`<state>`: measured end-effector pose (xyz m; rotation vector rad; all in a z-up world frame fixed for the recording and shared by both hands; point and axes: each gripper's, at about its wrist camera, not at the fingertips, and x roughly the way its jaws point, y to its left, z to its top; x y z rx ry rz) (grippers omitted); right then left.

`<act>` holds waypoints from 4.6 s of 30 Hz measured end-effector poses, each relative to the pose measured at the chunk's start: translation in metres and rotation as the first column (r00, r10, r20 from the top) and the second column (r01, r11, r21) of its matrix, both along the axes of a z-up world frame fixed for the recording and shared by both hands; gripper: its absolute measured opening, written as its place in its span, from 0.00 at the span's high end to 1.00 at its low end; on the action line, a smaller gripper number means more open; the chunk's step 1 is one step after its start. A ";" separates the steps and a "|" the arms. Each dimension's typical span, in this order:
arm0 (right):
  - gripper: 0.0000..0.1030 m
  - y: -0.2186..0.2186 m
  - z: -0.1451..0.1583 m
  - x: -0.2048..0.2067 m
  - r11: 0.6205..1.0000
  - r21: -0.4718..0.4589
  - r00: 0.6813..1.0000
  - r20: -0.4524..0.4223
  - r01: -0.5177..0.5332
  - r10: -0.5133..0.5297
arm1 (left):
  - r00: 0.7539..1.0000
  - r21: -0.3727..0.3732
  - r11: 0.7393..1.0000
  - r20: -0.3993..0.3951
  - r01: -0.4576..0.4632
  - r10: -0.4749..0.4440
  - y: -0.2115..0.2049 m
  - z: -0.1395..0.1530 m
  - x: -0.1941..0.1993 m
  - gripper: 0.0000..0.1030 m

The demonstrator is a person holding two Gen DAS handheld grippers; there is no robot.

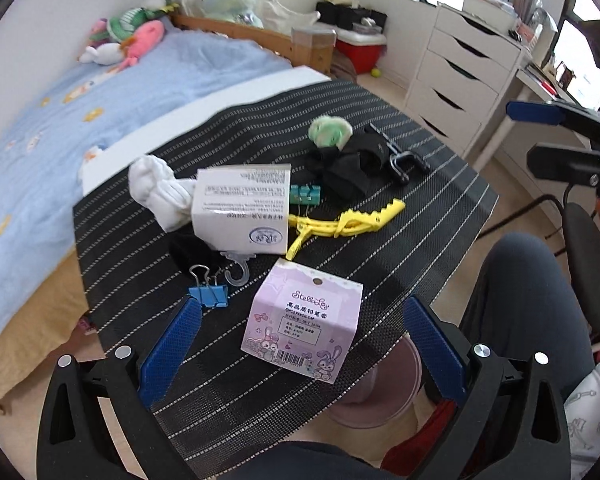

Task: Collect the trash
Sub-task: 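Close the left tool on the lilac pencil-cap box, then lift the lilac box with the left tool while the right tool grasps the black U-shaped stand, then carry the black stand over the pink bin and open the right tool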

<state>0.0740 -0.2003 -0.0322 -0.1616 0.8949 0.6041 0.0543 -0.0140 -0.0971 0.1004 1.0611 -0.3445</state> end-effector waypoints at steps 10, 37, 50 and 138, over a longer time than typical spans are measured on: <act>0.03 -0.002 -0.006 0.003 1.000 0.000 1.000 -0.017 0.005 -0.005 | 0.996 0.027 0.997 -0.064 0.067 -0.066 -0.002 -0.028 0.011 0.06; 0.03 -0.007 -0.026 0.028 0.996 -0.067 0.996 -0.056 0.065 -0.069 | 0.999 -0.058 0.998 0.019 -0.031 0.032 0.001 0.002 -0.006 0.37; 0.03 0.009 -0.070 0.081 0.960 -0.222 0.973 -0.110 0.173 -0.201 | 0.992 -0.106 0.989 0.064 -0.100 0.107 0.006 0.026 -0.019 0.37; 0.18 0.025 -0.050 -0.125 0.946 -0.040 0.939 -0.144 -0.322 0.313 | 0.962 -0.141 0.972 0.172 -0.189 0.212 -0.017 0.060 -0.124 0.37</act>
